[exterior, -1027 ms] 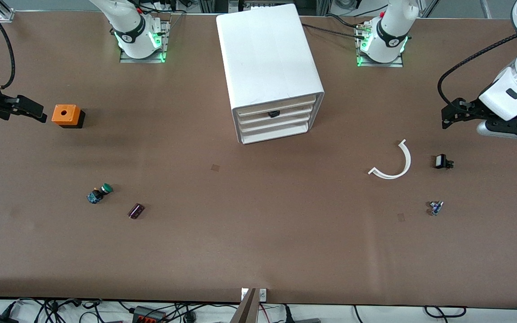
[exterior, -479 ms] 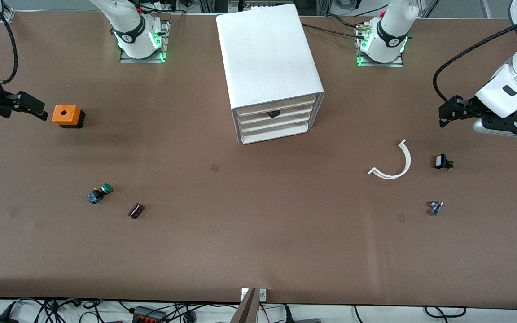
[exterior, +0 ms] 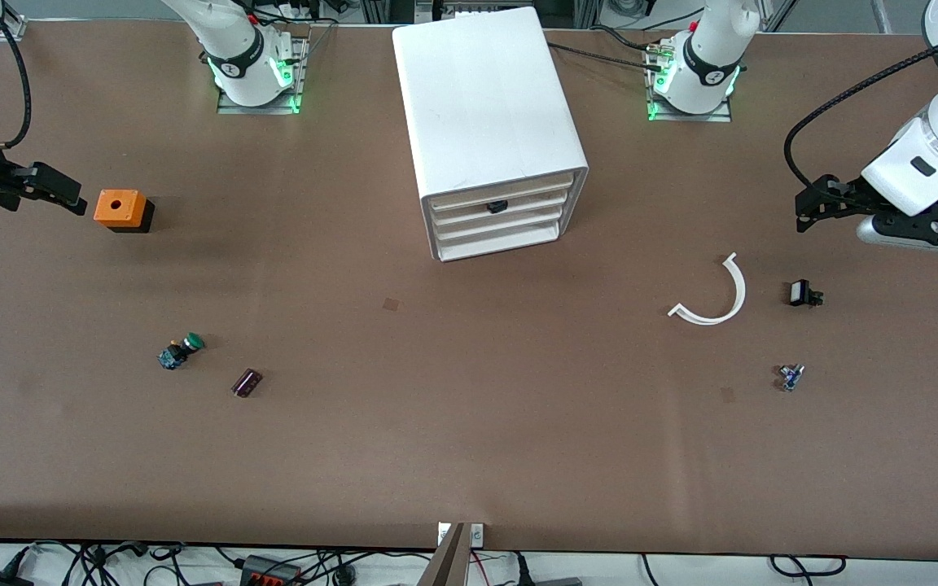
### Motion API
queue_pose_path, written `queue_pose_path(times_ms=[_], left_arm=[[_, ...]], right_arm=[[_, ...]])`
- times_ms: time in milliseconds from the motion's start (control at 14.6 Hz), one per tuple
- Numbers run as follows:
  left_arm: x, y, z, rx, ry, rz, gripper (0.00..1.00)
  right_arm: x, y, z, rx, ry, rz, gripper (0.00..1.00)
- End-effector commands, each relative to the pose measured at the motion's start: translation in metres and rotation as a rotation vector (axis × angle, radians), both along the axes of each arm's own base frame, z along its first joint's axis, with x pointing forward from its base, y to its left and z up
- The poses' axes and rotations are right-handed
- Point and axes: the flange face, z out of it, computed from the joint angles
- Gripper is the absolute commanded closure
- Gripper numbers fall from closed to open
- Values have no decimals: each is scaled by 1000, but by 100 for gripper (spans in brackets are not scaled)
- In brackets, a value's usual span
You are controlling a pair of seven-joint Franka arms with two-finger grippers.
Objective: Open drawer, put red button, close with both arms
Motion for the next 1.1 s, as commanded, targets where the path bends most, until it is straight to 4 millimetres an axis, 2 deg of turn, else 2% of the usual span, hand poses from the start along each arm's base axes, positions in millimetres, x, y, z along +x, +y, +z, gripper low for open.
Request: queue_pose_path(times_ms=[0, 1027], left_arm=[[3, -1, 4, 7, 7, -21, 0], [2, -4, 3, -56, 18, 8, 0]], right_arm=[[-4, 10, 8, -7, -5, 32, 0], [-5, 7, 6, -5, 2, 24, 0]])
